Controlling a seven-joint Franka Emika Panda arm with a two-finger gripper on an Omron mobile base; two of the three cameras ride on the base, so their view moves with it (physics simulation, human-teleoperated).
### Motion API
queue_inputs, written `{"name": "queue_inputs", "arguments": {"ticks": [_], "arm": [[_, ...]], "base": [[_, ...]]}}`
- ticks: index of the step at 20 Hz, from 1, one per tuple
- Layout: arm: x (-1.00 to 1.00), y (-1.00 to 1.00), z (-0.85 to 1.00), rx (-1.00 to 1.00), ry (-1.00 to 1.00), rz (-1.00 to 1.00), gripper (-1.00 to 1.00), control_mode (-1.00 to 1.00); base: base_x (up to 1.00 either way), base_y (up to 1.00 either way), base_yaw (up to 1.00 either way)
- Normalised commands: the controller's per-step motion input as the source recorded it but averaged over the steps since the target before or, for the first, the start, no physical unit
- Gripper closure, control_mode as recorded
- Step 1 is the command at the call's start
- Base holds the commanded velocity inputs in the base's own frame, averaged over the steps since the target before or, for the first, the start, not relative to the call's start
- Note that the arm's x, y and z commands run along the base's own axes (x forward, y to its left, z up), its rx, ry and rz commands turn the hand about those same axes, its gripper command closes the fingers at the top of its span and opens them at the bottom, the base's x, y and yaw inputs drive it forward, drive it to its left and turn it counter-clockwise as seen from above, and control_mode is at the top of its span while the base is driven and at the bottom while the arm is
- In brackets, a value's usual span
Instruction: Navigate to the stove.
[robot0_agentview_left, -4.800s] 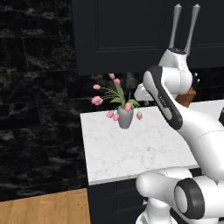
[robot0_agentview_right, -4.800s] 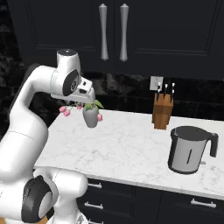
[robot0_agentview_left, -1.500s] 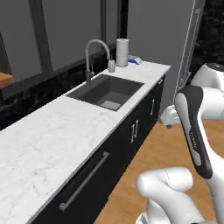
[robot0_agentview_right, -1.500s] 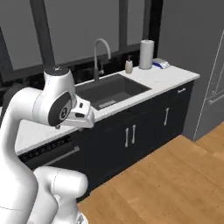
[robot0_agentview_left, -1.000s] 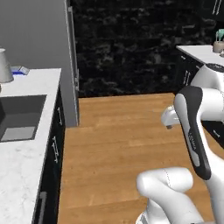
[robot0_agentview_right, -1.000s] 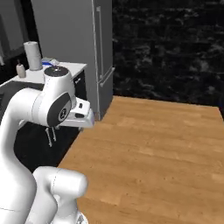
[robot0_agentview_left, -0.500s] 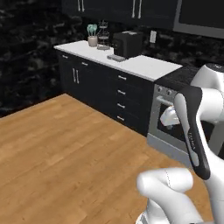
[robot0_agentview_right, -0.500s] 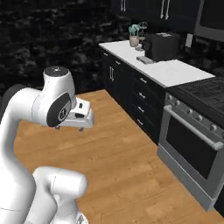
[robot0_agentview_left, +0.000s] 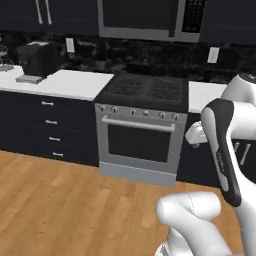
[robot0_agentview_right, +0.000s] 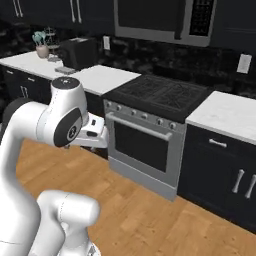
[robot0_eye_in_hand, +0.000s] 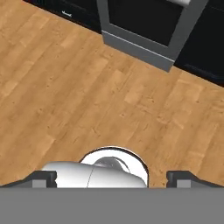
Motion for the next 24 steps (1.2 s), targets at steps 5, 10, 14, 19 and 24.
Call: {"name": "queue_inputs", "arguments": {"ticks": [5, 10, 14, 19, 24], "arm": [[0.00, 0.00, 0.00, 0.00, 0.00, 0.00, -1.00, 1.00], [0.00, 0.00, 0.00, 0.00, 0.00, 0.00, -1.00, 1.00], [0.00, 0.00, 0.00, 0.00, 0.00, 0.00, -1.00, 1.00], [0.00, 0.00, 0.00, 0.00, 0.00, 0.00, -1.00, 1.00], [0.00, 0.00, 0.00, 0.00, 0.00, 0.00, -1.00, 1.00]], "base": [[0.94, 0.64, -0.66], [1.00, 0.89, -0.53], [1.00, 0.94, -0.26], [1.00, 0.34, -0.06], [1.00, -0.21, 0.00]]}}
